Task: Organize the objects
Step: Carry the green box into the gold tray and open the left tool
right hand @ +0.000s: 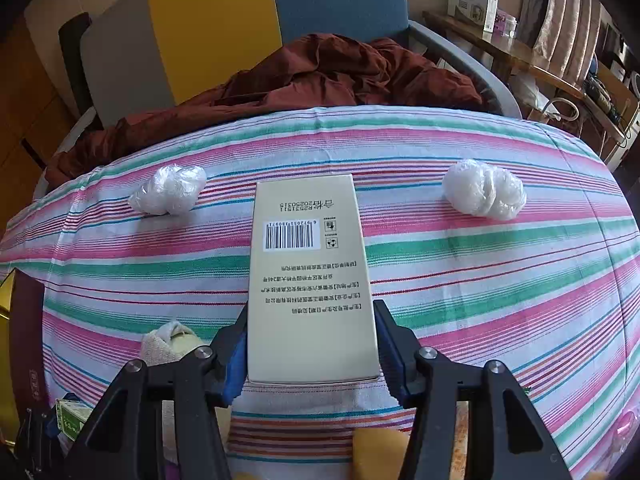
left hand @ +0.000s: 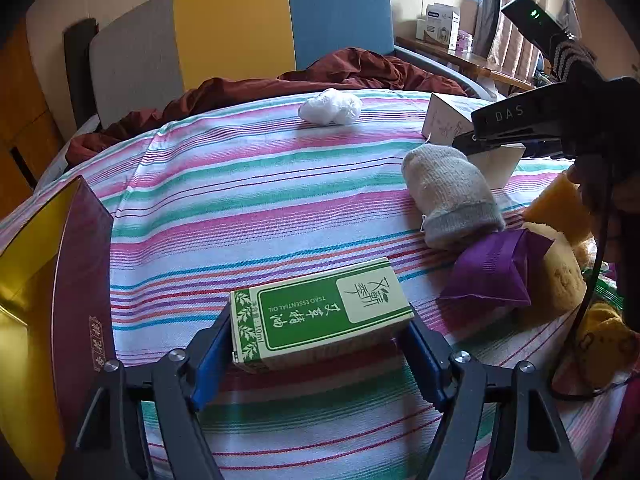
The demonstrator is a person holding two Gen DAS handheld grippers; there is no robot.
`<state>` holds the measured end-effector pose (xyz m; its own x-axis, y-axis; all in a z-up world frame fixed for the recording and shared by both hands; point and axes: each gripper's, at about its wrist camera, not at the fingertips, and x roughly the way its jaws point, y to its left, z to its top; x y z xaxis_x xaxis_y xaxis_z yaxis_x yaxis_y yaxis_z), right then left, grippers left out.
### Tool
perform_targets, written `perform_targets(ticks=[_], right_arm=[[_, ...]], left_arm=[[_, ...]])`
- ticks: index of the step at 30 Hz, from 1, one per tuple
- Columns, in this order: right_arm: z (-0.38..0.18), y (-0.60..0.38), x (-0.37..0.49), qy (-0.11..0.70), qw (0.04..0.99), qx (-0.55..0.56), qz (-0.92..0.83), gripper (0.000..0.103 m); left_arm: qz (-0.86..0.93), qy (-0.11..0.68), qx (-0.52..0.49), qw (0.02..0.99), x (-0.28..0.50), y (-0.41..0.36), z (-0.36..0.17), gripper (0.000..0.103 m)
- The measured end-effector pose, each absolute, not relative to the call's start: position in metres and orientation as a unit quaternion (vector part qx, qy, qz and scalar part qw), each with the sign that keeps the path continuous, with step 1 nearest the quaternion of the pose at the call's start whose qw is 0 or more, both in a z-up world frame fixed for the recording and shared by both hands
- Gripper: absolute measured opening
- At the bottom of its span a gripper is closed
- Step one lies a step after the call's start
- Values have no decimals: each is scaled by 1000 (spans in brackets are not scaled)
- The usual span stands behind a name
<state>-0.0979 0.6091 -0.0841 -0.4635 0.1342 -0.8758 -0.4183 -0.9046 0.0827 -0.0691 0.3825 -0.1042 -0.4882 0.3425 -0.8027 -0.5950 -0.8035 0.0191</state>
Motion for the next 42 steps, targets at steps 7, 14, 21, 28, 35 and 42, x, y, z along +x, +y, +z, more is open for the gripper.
perform_targets(ticks=[7, 14, 21, 28, 35, 42], right_arm=[[-83, 613, -95, 131, 172, -485, 847, 51], [-77, 609, -92, 121, 180, -474, 853, 51], [-77, 599, -92, 99, 180, -471, 858, 51], [-84, 603, -94, 98, 184, -481, 851, 51], [-85, 600, -95, 90, 179, -481, 853, 51], [-83, 601, -94, 90, 186, -476, 855, 51]], left_arm=[[859, 112, -408, 287, -68, 346, -51, 75], [869, 39, -449, 203, -118, 210, -14, 76], [856, -46, -508, 84, -181, 93, -48, 76], [853, -35, -519, 34, -229, 77, -80, 76], [855, -45, -516, 15, -252, 71, -85, 83], [867, -52, -495, 19, -232, 66, -63, 89]])
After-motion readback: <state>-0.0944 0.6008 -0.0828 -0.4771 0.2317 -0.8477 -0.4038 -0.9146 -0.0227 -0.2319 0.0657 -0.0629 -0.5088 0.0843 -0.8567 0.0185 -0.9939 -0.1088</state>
